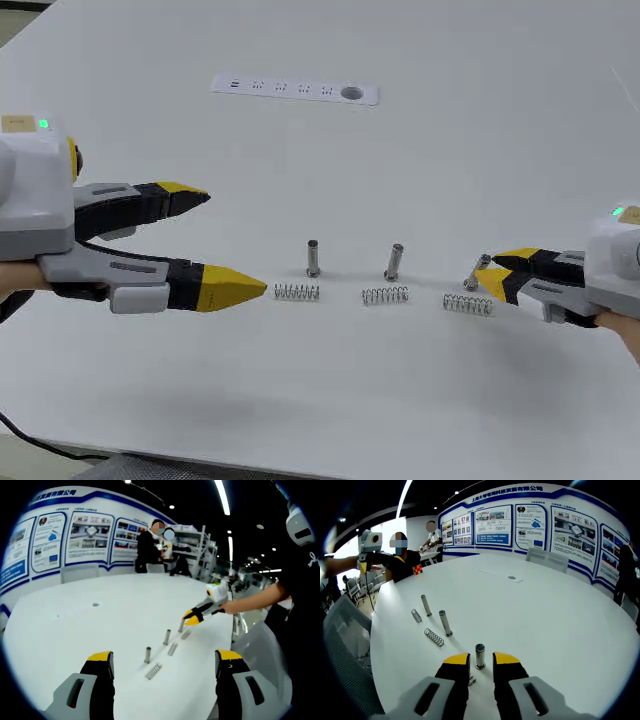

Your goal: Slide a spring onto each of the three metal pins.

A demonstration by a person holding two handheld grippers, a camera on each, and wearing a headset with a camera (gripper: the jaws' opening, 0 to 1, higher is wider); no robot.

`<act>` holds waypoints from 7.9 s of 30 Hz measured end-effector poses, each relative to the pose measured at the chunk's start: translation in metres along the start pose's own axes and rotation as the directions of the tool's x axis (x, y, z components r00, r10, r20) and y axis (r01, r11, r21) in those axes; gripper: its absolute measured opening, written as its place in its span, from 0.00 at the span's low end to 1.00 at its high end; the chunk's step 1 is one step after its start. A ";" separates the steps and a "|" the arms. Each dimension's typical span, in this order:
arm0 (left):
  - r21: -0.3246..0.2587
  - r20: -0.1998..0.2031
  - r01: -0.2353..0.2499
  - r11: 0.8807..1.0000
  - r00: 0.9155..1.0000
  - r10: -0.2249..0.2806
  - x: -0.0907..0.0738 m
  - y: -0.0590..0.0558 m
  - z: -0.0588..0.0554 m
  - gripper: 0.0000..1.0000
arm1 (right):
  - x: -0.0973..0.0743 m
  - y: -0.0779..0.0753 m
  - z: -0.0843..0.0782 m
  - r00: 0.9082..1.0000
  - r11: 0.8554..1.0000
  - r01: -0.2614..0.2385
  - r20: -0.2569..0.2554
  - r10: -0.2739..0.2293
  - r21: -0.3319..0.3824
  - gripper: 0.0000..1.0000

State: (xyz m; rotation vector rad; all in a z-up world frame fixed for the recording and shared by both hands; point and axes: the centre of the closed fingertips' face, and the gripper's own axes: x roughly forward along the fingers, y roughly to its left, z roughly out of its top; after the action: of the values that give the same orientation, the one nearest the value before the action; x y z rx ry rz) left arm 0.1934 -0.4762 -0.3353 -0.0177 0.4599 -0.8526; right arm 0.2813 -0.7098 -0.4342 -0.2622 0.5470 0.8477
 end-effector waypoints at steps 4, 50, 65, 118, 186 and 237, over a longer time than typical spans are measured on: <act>-0.001 -0.004 -0.001 1.000 1.000 0.001 0.000 0.000 -0.002 0.85 | -0.004 -0.001 -0.009 0.998 0.998 -0.061 -0.026 0.062 0.004 0.21; 0.015 -0.040 0.026 1.000 0.999 -0.025 0.009 -0.019 0.000 0.82 | 0.002 0.036 -0.031 0.950 0.944 -0.283 -0.182 0.252 -0.172 0.11; 0.092 -0.085 0.124 0.988 0.990 -0.116 0.032 -0.051 -0.011 0.73 | -0.026 0.081 0.046 0.937 0.866 -0.348 -0.144 0.317 -0.360 0.11; 0.245 -0.164 0.369 0.897 0.927 -0.337 0.071 -0.115 -0.021 0.13 | -0.038 0.186 0.058 0.830 0.683 -0.552 -0.235 0.506 -0.479 0.11; 0.402 -0.075 0.296 0.866 0.954 -0.292 0.084 -0.102 0.018 0.11 | -0.047 0.173 0.125 0.815 0.766 -0.549 -0.012 0.579 -0.335 0.10; 0.197 0.021 -0.026 0.980 1.000 0.022 0.016 0.009 0.003 0.66 | -0.029 0.006 0.067 0.982 0.971 -0.181 -0.085 0.170 -0.153 0.10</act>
State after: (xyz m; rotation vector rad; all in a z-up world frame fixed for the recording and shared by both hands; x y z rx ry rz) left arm 0.2098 -0.4823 -0.3401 0.1619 0.3557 -0.8706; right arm 0.2852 -0.6956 -0.3627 -0.3970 0.5753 1.0596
